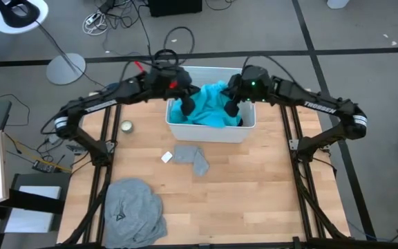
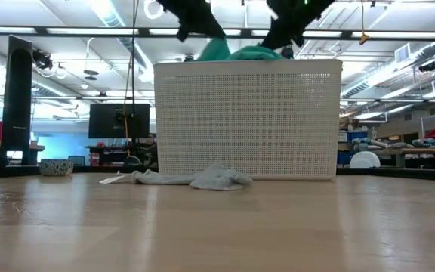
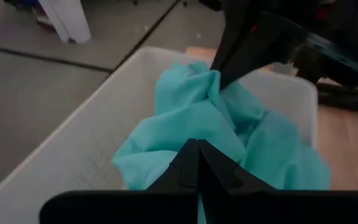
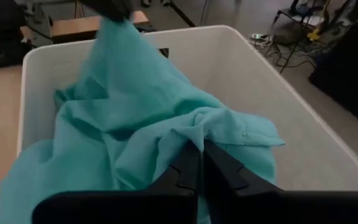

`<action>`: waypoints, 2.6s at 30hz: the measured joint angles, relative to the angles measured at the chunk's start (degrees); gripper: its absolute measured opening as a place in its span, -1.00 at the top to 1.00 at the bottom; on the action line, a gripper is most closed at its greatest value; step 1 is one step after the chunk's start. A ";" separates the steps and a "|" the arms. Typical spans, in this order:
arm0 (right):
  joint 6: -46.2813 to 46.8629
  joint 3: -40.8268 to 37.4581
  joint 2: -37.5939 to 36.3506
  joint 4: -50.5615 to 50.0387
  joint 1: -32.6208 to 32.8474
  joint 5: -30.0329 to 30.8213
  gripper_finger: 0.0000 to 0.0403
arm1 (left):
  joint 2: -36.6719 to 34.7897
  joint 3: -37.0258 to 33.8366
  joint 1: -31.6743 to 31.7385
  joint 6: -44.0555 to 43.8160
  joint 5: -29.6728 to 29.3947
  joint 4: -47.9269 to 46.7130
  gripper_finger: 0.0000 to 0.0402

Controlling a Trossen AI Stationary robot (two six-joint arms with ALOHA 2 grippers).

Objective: Sort clothes
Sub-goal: Put the blue shorts into the white laundry bin, then put the gray sock into the white laundry bin

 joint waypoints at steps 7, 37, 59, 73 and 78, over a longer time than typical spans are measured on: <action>10.18 -10.55 0.00 10.58 -2.50 -2.92 0.67 | 5.72 0.00 2.27 -4.55 0.32 -0.30 0.76; 23.01 -10.60 -30.77 -19.36 21.88 6.80 0.20 | -24.64 -18.99 -14.84 -11.01 -7.01 -7.78 0.18; 19.15 -53.83 6.09 68.56 41.15 18.82 0.26 | -39.73 -61.98 -28.28 -22.56 -14.65 28.29 0.18; 17.69 -34.07 41.44 82.14 33.49 16.50 0.28 | -39.73 -61.97 -28.27 -22.71 -15.14 28.42 0.18; 17.37 -28.31 44.64 78.33 32.46 12.32 0.80 | -39.73 -61.97 -28.61 -25.36 -11.78 26.63 0.18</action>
